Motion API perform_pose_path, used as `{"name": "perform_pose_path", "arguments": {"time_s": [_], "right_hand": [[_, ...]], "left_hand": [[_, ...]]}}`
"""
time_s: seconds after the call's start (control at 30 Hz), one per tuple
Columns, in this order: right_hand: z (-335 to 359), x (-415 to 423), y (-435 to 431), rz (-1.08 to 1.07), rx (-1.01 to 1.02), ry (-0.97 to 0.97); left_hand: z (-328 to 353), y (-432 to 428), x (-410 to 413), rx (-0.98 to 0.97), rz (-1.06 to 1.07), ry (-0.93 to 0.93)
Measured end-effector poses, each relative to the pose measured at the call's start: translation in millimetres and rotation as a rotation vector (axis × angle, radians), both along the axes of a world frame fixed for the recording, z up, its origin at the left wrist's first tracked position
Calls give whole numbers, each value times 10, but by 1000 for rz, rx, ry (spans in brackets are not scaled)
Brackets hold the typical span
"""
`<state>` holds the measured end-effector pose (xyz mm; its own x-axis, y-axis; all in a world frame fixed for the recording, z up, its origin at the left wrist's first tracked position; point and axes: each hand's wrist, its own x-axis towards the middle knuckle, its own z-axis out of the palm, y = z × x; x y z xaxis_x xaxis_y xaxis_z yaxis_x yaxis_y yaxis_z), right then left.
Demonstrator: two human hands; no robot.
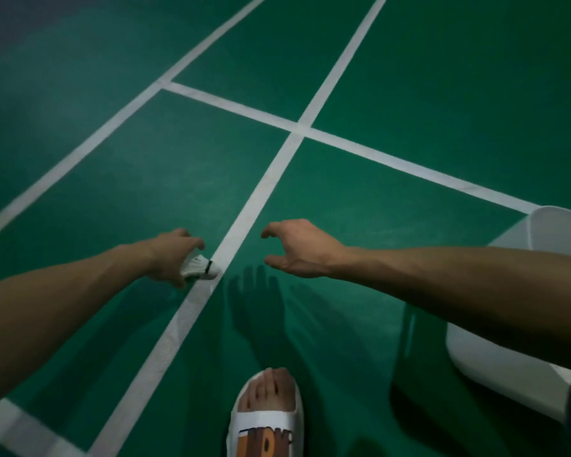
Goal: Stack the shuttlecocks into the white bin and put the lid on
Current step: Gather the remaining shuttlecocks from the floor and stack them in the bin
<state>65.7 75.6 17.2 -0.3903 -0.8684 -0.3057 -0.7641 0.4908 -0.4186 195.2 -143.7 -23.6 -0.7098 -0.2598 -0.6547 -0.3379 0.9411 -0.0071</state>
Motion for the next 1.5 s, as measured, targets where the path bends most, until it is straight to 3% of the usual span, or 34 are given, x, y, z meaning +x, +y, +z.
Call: {"name": "perform_pose_path", "arguments": {"time_s": [0.23,0.5,0.7,0.8,0.9,0.97,1.13,1.3,1.5], "right_hand": [[-117,-104,34,-7,-38,-33],[466,-391,790,-25,-292,10],[1063,-720,1880,-231,-504,84],[1219,-811,2542,-254,-464,174],[1270,-850,3210,-368,-390,217],[1270,-860,3635,-473,-343,238],[1124,-957,4464,-826,-282,236],[967,-936,4983,-1081,-302,200],[739,-964,5226,-1356,-500,-3]], "left_hand": [[-59,181,-93,120,-29,172],[852,1194,-970,576,96,587],[1491,2303,-1532,786,-11,621],[1672,2943,-1757,797,-111,638],[1725,3554,-1915,918,-179,515],[1687,3899,-2030,864,-266,461],[1397,4533,-2320,607,-638,552],[1111,4975,-2417,670,-766,633],[883,5293,-2430,506,-1082,372]]}}
